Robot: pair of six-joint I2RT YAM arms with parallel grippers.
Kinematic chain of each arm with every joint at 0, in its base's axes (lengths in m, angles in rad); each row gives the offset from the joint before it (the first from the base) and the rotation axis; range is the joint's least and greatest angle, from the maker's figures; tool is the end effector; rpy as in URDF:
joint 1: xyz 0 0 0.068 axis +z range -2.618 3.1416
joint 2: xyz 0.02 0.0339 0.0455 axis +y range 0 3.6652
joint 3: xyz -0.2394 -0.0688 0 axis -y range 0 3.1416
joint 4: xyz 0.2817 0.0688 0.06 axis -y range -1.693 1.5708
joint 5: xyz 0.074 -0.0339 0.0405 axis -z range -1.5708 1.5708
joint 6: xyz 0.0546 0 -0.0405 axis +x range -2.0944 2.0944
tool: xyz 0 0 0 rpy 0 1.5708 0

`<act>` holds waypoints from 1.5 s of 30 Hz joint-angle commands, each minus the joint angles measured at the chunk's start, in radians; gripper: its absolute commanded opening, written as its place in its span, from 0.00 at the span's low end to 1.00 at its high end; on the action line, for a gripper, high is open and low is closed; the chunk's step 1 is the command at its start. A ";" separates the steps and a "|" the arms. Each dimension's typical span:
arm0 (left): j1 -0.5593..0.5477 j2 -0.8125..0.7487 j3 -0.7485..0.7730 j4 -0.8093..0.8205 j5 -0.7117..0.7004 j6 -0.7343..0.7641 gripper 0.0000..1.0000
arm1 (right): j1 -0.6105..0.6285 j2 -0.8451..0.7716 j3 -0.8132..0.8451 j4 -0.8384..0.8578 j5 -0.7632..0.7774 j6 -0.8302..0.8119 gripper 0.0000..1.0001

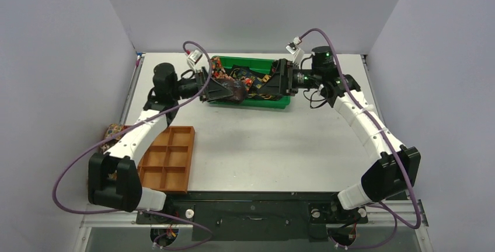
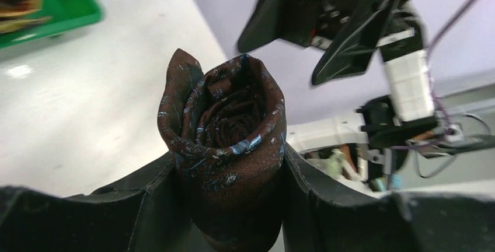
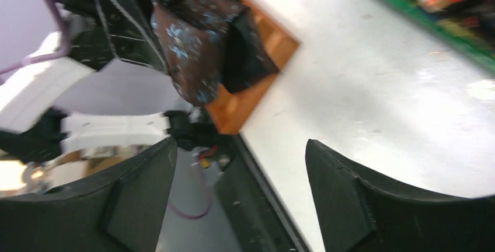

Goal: Roll the ties
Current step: Place the tie in the storage box.

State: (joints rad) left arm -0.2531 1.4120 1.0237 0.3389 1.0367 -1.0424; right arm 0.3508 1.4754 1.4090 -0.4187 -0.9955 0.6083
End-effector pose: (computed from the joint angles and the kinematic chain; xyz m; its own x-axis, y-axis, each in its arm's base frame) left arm 0.3438 -0.1375 0.2937 -0.8530 -0.2335 -0.4668 0.4426 0.1506 -0.8840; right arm 0.3355 0.1715 0.3446 -0.8645 0.0147 -0.5024 -0.4752 0.3016 0.8266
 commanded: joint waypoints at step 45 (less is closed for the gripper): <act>0.639 0.127 -0.113 -0.876 -0.774 1.355 0.00 | -0.143 -0.117 0.053 -0.383 0.413 -0.532 0.95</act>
State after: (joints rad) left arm 0.3950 1.5009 0.9619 -0.7704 0.4416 0.3183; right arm 0.2165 1.3750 1.4693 -0.8165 -0.5594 0.0715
